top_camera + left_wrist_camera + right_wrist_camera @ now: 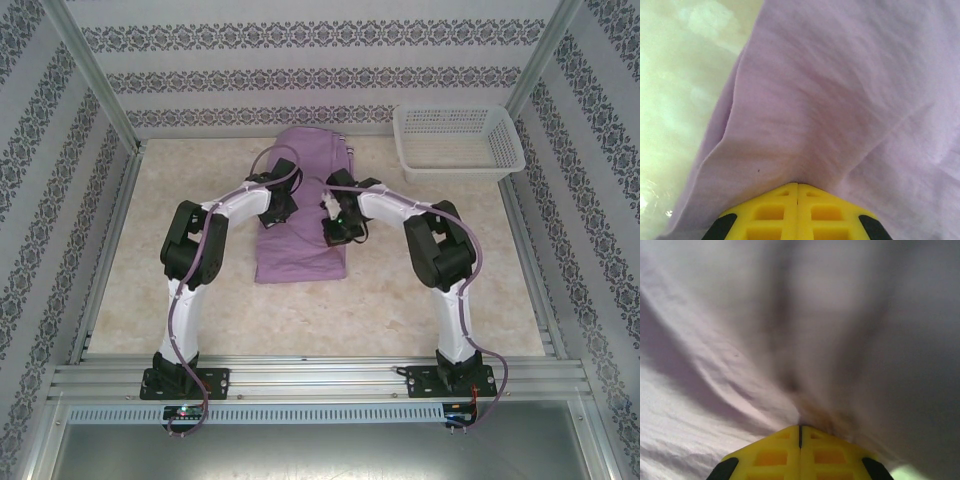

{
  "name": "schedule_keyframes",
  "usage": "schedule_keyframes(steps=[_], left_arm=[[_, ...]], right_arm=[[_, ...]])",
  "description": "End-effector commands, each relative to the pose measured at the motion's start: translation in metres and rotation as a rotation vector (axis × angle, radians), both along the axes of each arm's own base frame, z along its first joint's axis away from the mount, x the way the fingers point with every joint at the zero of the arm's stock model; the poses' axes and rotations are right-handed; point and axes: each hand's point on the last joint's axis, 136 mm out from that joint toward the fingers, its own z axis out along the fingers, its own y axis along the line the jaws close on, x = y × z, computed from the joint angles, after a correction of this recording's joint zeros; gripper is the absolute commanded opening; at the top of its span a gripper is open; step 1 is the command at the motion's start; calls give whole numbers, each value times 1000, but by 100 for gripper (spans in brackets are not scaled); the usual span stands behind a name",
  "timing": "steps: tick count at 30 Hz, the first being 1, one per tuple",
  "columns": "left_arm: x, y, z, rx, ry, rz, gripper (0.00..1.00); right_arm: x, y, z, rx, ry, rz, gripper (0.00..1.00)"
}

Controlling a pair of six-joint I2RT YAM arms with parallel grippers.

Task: Roll up the long pants

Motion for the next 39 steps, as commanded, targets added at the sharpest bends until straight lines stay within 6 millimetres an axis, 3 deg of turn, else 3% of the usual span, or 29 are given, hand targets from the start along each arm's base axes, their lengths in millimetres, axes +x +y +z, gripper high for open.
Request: schedule_keyframes(steps=[1,3,4,5,6,8,9,13,15,17,18,20,21,22,23,24,26,27,28,33,39], left_arm=[[1,24,-2,71,56,-3,0],[18,20,22,57,-17,-15,0],[26,16,36,50,-57,-29,2],[34,13,50,40,-94,-46,14],[39,10,62,35,-119,-68,31],[44,7,89,35,-162,-108,89],[44,7,100,38,-173,-121,99],[19,17,137,64,-186,-163,100],[-6,27,151,70,-196,-177,88],[-40,39,158,71,-205,-184,70],[-58,44,158,66,-198,-179,55],[-100,53,151,30,-187,-161,12],[-119,56,144,7,-172,-144,5],[-139,58,139,-25,-160,-119,4],[-157,59,129,-65,-143,-98,18],[-171,57,124,-108,-143,-80,42],[-197,46,109,-208,-154,-49,70],[-206,43,101,-235,-150,-30,90],[-213,38,93,-258,-148,-19,100],[-228,22,62,-238,-83,13,100],[-223,9,59,-242,-154,95,100]], right_arm=[[15,-33,7,-70,-4,-54,5],[22,-31,25,-50,-48,-54,34],[24,-28,34,-42,-65,-49,54],[24,-26,44,-31,-81,-40,69],[23,-25,51,-29,-98,-32,77],[17,-20,68,-25,-146,1,83],[13,-19,76,-24,-169,10,85],[-17,-6,107,-35,-302,90,87],[-37,2,117,-96,-384,160,88],[-59,7,125,-199,-497,253,90],[-69,11,126,-222,-529,293,92],[-87,18,123,-245,-571,353,92],[-94,18,118,-266,-586,377,92],[-100,18,112,-299,-604,399,91],[-107,18,109,-330,-629,429,90],[-111,19,104,-354,-646,451,90],[-119,20,98,-395,-683,492,89],[-120,19,95,-409,-686,493,89],[-120,19,94,-419,-684,493,89],[-116,30,92,-423,-692,519,88],[-117,37,74,-450,-669,547,88]])
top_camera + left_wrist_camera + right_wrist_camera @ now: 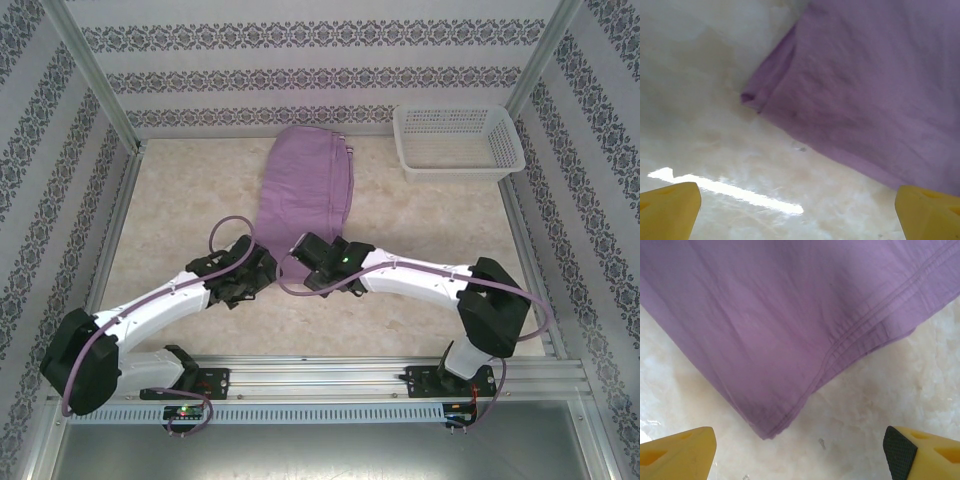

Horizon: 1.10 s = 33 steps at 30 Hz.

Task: Roll up the long pants

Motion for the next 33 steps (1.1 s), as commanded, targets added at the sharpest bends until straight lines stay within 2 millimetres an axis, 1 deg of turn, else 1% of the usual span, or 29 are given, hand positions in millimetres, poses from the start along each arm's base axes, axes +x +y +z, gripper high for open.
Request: schedule_keyframes(steps=[1,5,7,9,11,15,19,22,26,29,31,33], left_arm=[[14,-2,7,-28,-96,140,100],[14,14,-6,-1,-130,280,100],[9,23,-19,-10,-135,375,100],[8,24,-31,-37,-129,444,100],[8,22,-38,-35,-121,480,100],[18,17,-42,-1,-160,533,100],[28,19,-35,1,-212,605,100],[31,25,-24,-6,-252,659,100],[35,28,-11,-50,-299,701,100],[40,24,-1,-75,-320,702,100],[44,19,2,-88,-322,707,100],[49,12,1,-115,-321,707,100]], right_arm=[[3,6,-6,-18,-16,8,88],[-1,9,-18,-14,9,17,87],[-2,8,-22,-20,16,24,87],[-4,6,-26,-34,23,33,87],[-6,4,-28,-40,26,41,87],[-9,3,-29,-38,35,53,87],[-10,1,-30,-42,38,55,87],[-12,0,-31,-39,41,57,87],[-13,0,-34,-36,48,61,87],[-13,3,-36,-31,54,66,87],[-12,5,-39,-33,57,73,87],[-12,6,-44,-43,62,79,87]])
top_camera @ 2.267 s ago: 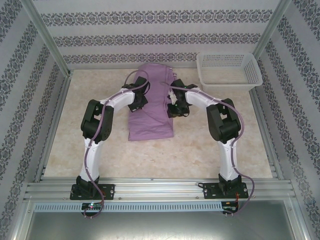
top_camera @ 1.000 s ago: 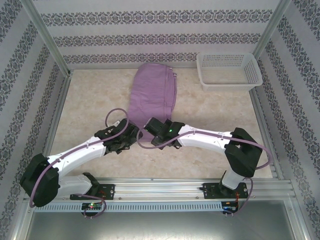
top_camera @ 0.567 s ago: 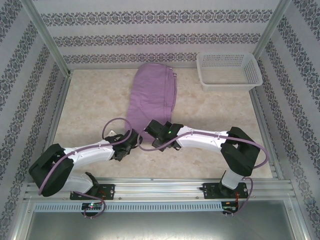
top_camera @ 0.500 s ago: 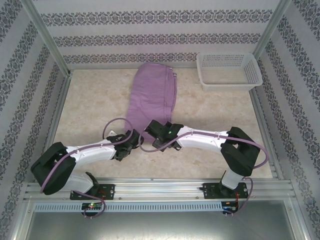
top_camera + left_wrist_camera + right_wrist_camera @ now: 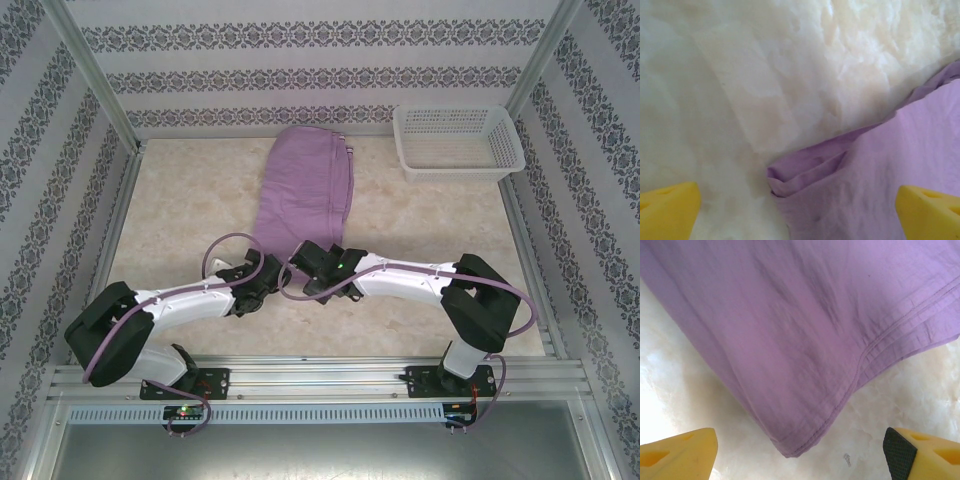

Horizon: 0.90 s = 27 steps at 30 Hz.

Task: Roll up the long pants

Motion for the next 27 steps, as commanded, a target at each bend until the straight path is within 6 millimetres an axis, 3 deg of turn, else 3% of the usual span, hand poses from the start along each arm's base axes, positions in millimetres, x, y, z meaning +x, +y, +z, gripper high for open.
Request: schedule_keyframes(steps=[1,6,10,12,16,18,21,23,24,27], left_arm=[[26,-23,24,-97,-120,33,100],[43,-40,23,-108,-129,31,100],[51,-37,21,-44,-128,63,94],[50,-28,17,-22,-126,105,80],[48,-14,10,2,-103,156,34],[47,-10,9,10,-95,164,18],[46,-8,10,10,-84,174,2],[46,-8,11,4,-78,179,0],[46,-9,11,-2,-78,180,0],[48,-12,18,-14,-80,176,0]], right_arm=[[-6,1,-16,-40,28,49,87],[-6,1,-26,-58,30,64,87],[-4,-1,-31,-75,30,74,87],[-2,1,-31,-63,39,72,87],[-7,10,-32,-21,81,69,86],[-9,14,-34,-4,100,64,85],[-13,20,-41,24,140,53,81],[-16,24,-46,40,167,43,71],[-18,25,-49,42,182,41,54],[-19,27,-52,61,204,27,19]])
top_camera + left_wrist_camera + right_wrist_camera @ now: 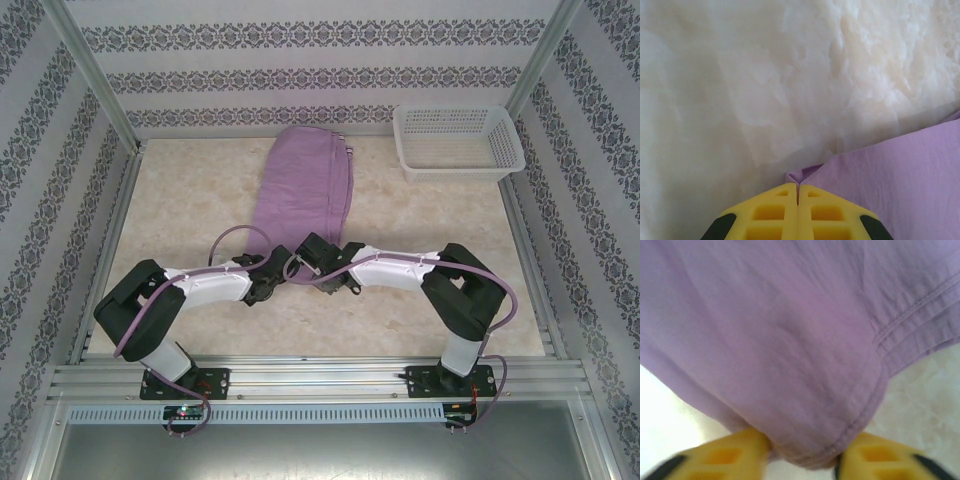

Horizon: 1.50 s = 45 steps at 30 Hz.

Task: Roll up the long pants

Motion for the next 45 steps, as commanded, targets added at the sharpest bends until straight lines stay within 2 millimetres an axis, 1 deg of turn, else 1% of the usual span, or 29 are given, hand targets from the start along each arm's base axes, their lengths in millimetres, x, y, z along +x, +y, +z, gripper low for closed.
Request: schedule_keyframes(steps=[1,2,5,9,12,15,17,20,23,25,26,27,28,29,30,32,34,36,38,39,41,45], left_arm=[[28,-25,35,-73,-107,10,0],[29,-24,39,-67,-109,9,0],[30,-20,55,-50,-135,3,0],[35,-14,82,-19,-151,-17,0],[45,-17,99,7,-169,-59,2],[54,-18,110,38,-151,-75,5],[63,-19,115,48,-143,-87,7],[77,-19,121,60,-132,-97,7],[87,-16,125,69,-123,-100,7],[92,-12,123,69,-102,-99,7],[94,-10,123,70,-97,-100,7],[95,-8,121,74,-92,-99,7],[97,-6,120,75,-86,-100,7],[97,-6,118,76,-79,-102,7],[99,-4,116,78,-71,-104,7],[101,-3,112,79,-58,-108,7],[103,-4,108,78,-47,-115,7],[107,-6,102,70,-40,-119,8],[111,-11,95,59,-31,-132,8],[113,-13,91,55,-22,-135,8],[118,-18,85,50,-5,-147,8],[124,-25,72,49,28,-160,8]], right_arm=[[-31,31,-14,37,90,70,5],[-32,30,-11,42,97,62,0],[-36,29,7,75,106,61,0],[-43,23,43,140,121,51,0],[-39,16,69,213,132,16,0],[-30,12,89,272,158,-16,0],[-25,11,97,292,180,-26,0],[-13,7,102,291,186,-42,0],[4,-1,99,288,210,-87,0],[16,-10,92,285,250,-131,0],[20,-14,88,276,262,-152,4],[26,-20,83,264,270,-176,22],[31,-27,79,244,274,-196,53],[36,-34,77,220,264,-217,65],[40,-41,78,205,248,-234,74],[40,-41,87,226,231,-226,77],[33,-31,104,278,208,-192,80],[27,-23,118,287,150,-163,81],[18,-12,125,302,118,-122,81],[12,-6,125,307,112,-96,81],[8,1,121,295,87,-67,82],[10,10,103,281,101,-43,82]])
